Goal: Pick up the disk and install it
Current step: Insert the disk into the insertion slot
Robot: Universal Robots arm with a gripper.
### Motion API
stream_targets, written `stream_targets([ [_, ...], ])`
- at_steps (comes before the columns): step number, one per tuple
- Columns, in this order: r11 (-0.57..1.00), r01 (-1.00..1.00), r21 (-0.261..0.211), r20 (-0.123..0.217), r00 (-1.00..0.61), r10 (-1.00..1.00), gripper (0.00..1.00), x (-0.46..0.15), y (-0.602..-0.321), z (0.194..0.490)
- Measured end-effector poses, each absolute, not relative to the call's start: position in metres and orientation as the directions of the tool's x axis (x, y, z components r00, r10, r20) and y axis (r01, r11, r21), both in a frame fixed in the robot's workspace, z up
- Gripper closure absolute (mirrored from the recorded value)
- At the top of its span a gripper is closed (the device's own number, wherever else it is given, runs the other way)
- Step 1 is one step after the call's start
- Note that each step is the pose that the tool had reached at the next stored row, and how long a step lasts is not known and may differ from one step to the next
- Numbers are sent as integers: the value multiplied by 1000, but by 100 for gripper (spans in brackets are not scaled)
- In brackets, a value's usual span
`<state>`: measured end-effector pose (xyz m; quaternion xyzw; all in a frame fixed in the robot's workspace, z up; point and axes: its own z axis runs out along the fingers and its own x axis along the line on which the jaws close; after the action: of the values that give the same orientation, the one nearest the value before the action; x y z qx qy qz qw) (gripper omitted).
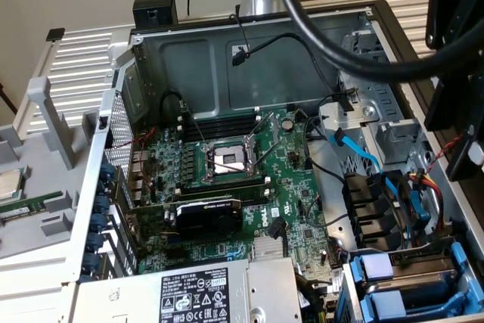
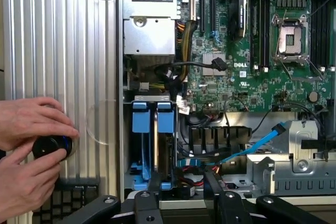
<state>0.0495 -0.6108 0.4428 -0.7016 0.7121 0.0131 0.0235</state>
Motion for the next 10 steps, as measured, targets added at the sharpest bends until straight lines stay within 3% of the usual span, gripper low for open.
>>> stream_targets([
  [10, 15, -1000, -14, -52, -14, -999, 55, 69, -605, 443],
])
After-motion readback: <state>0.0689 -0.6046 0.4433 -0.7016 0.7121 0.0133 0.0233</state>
